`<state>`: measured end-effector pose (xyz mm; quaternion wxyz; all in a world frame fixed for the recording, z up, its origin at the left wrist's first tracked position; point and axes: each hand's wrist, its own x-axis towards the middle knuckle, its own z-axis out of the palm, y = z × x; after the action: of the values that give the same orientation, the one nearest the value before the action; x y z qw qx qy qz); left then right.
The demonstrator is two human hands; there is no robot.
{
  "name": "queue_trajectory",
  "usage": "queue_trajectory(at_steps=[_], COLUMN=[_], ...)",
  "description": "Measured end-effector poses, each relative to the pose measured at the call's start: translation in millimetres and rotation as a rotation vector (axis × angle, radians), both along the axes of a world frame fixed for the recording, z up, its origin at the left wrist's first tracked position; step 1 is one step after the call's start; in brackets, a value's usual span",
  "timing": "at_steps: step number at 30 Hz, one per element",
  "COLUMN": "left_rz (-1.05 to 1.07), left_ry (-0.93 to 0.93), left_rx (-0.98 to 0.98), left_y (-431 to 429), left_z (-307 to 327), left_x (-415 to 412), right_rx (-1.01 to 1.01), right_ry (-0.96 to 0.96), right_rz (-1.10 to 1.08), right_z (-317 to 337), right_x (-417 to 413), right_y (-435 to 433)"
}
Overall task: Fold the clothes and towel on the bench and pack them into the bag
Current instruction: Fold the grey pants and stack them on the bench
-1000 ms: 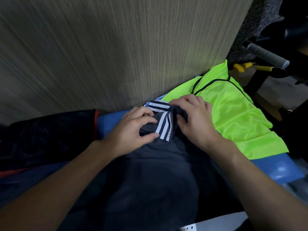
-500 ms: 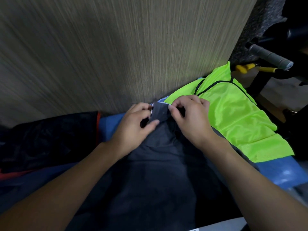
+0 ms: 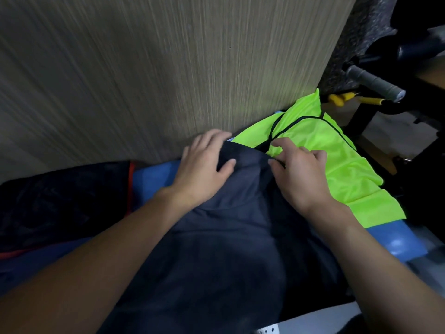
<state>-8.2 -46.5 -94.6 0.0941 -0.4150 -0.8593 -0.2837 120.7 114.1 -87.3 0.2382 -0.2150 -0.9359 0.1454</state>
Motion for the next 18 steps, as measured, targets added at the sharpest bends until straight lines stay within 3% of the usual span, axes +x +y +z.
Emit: queue_trajectory(at_steps=[3,7,13,18], left_rz=[-0.058,-0.054,0.052,0.254], left_ry=[-0.072,-0.124,-0.149,-0.288], left_rx=[-0.185,-0.339,-0.366,-0.217], left_y=[0,-4,-8,-23], left_z=[-2,-13,-28,-24], left_x=[4,2,-1,-2], right_rx=[-0.085,0.006,-0.021,0.083], right_ry=[-0.07,-0.213,-0.11,0.126], right_rz=[0.017,0.039,-0.076,0.074], right_z=[2,4,-3,6], right_x=[8,29,23,2], right_y=[7,16,24,10])
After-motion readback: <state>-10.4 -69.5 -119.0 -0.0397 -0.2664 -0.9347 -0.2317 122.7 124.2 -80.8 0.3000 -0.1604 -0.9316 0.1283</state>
